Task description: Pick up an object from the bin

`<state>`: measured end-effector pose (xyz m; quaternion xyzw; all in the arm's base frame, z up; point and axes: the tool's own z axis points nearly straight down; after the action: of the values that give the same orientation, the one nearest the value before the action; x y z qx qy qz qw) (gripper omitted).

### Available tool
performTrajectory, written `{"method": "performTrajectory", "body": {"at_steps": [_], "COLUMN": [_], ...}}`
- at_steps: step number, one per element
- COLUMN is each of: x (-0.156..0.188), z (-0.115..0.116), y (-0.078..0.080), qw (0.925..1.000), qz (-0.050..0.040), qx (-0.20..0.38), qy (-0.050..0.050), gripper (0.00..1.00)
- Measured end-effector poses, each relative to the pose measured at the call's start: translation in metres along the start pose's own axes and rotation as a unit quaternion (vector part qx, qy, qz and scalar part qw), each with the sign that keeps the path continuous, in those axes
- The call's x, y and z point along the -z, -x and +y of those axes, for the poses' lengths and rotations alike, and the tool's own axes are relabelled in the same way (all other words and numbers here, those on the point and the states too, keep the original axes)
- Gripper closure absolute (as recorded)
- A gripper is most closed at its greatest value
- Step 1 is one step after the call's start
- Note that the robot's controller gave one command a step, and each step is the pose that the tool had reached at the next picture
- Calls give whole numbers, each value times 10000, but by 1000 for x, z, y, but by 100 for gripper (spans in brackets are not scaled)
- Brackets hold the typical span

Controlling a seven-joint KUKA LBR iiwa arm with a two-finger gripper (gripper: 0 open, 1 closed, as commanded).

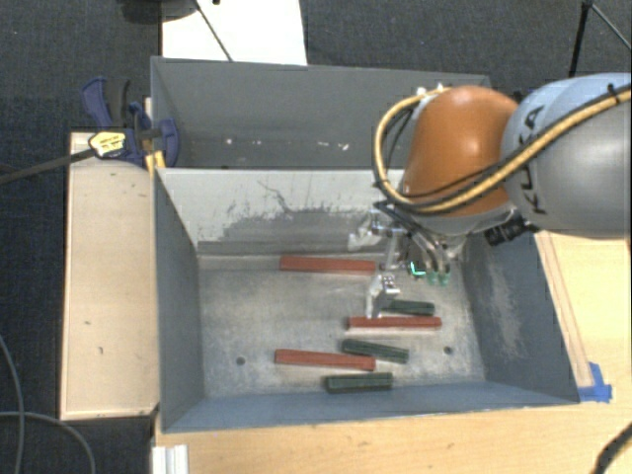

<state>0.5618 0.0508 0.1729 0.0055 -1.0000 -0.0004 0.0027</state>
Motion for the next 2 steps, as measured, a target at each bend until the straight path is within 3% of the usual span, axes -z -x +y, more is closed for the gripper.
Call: {"method": "performTrajectory", "body": {"at_steps": [1, 2], "x": [4, -50], "z": [0, -15], "y": [2, -36], "qw": [10000, 9998], "qz": [-40, -64], "qx": [-5, 167], "qy": [1, 0], "gripper": [0, 0]}}
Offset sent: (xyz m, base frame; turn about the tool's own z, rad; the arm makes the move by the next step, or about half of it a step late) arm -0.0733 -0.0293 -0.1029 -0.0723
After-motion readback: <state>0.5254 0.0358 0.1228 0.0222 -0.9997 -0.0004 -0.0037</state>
